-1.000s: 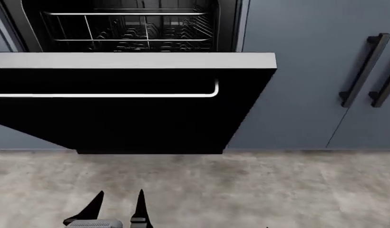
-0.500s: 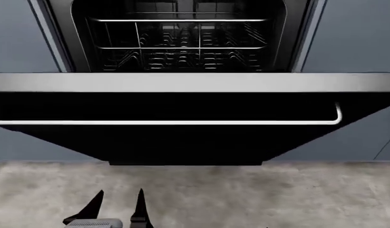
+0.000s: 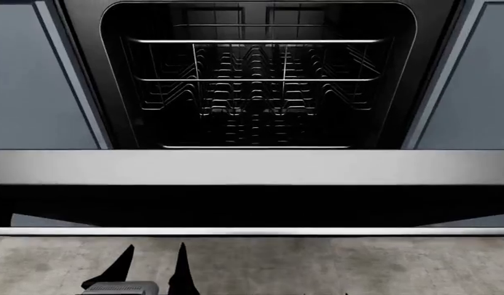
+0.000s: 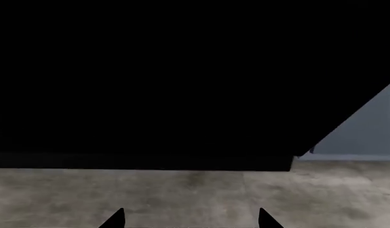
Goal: Close the dishwasher door
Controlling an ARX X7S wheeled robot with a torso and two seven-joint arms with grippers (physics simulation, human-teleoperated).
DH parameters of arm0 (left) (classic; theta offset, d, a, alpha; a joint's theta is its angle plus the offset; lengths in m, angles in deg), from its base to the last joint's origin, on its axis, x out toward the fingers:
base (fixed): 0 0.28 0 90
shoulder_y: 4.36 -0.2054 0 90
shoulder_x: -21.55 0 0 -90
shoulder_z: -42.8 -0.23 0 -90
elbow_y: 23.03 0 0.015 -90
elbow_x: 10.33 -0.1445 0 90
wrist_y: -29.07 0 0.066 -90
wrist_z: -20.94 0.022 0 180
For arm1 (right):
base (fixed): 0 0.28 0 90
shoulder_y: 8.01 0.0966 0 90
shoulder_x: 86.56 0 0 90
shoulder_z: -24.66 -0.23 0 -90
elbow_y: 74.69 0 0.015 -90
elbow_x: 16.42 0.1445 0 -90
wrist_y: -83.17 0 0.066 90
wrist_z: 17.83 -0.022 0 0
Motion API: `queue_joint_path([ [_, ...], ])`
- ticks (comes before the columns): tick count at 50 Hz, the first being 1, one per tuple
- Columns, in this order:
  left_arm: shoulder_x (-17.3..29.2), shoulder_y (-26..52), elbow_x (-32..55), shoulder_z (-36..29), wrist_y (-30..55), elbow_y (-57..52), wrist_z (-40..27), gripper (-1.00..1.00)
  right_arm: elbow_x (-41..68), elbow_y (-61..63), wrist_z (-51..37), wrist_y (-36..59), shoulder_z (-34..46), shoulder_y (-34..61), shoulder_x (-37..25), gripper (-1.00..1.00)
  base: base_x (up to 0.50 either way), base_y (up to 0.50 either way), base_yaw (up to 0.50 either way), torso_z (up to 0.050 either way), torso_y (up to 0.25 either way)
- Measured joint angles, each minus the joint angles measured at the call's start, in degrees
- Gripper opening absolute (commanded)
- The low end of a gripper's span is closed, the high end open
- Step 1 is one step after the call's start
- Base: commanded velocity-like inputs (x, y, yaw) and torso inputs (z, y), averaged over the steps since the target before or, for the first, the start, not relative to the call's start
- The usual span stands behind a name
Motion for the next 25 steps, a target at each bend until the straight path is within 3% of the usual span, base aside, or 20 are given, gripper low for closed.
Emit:
queue_joint_path([
  [25,-0.62,0.10,-5.98,-1.98,-4.68,7.00,0.16,1.00,1.19,1.34,-1.83,2.61,-0.16,-0.41,-0.16,1.00,0.00,0.00,0.00,0.000,0.000],
])
